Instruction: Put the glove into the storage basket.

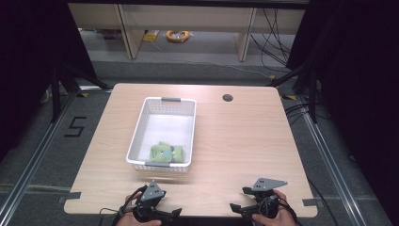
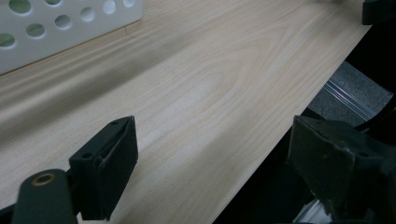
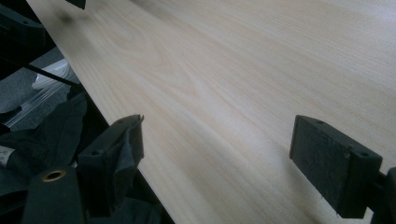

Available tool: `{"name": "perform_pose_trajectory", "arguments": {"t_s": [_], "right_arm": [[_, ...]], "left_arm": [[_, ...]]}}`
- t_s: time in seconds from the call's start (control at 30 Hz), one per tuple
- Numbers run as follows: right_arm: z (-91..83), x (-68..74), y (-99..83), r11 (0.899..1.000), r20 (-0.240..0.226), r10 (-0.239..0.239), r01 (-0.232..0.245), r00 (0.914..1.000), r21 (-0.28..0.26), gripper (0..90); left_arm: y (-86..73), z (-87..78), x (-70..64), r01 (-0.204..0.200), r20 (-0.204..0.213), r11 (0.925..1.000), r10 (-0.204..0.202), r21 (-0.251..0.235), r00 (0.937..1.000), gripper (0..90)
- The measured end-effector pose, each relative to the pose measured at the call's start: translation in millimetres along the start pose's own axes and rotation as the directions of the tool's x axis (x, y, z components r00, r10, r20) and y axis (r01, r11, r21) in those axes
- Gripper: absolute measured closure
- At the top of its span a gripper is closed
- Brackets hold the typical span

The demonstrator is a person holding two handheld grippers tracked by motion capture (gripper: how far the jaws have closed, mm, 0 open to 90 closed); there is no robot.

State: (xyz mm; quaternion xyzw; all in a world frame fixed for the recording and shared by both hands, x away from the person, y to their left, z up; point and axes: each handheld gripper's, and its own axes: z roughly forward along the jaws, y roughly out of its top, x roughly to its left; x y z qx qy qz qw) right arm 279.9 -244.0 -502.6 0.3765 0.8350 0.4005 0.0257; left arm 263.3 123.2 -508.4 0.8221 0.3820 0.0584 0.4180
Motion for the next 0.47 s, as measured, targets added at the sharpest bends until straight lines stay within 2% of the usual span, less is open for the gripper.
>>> {"name": "perform_pose_trajectory", "arguments": {"t_s": [0.07,0.1,0.23,0.3,0.33,0.37,0.4,0.43,0.47], "right_arm": [[0.0,-1.4,0.2,1.0,0.008,-0.017,0.017,0.9998,0.001,18.7],[0.3,-1.6,0.3,1.0,0.008,-0.02,0.02,0.9998,0.0,18.6],[0.4,-0.5,0.5,1.0,0.0,-0.009,0.009,1.0,-0.001,18.5],[0.4,-1.1,0.6,1.0,0.013,-0.025,0.025,0.9996,-0.004,18.5],[0.8,0.3,0.5,1.0,0.009,-0.013,0.013,0.9999,-0.005,18.5],[0.7,-1.5,0.9,0.999,0.022,-0.042,0.043,0.9989,-0.011,18.4],[1.8,-1.2,0.9,0.999,0.003,-0.033,0.033,0.9995,-0.011,18.3],[1.7,-1.1,1.0,0.999,0.002,-0.031,0.031,0.9995,-0.007,18.3],[1.8,-1.2,1.0,0.999,-0.001,-0.031,0.031,0.9995,-0.007,18.3]], "left_arm": [[0.1,-0.8,0.2,-0.005,0.003,0.9997,0.005,0.023,1.0,15.4],[0.5,-1.2,0.9,-0.026,0.003,0.9993,0.026,0.027,0.9996,15.4],[-0.3,0.3,0.0,-0.015,0.003,0.9997,0.014,0.021,0.9999,15.4],[-0.1,0.4,0.0,-0.012,0.003,0.9997,0.012,0.02,0.9999,15.4],[-0.1,0.3,-0.1,-0.011,0.003,0.9998,0.011,0.019,0.9999,15.5],[0.0,0.3,0.1,-0.01,0.004,0.9998,0.01,0.017,0.9999,15.5],[-0.3,0.6,-0.4,0.008,0.004,0.9998,-0.008,0.02,1.0,15.4],[-0.2,0.2,1.4,-0.008,-0.009,0.9995,0.008,0.032,0.9999,15.5],[0.2,-0.7,2.2,-0.027,0.0,0.9989,0.027,0.039,0.9996,15.4]]}}
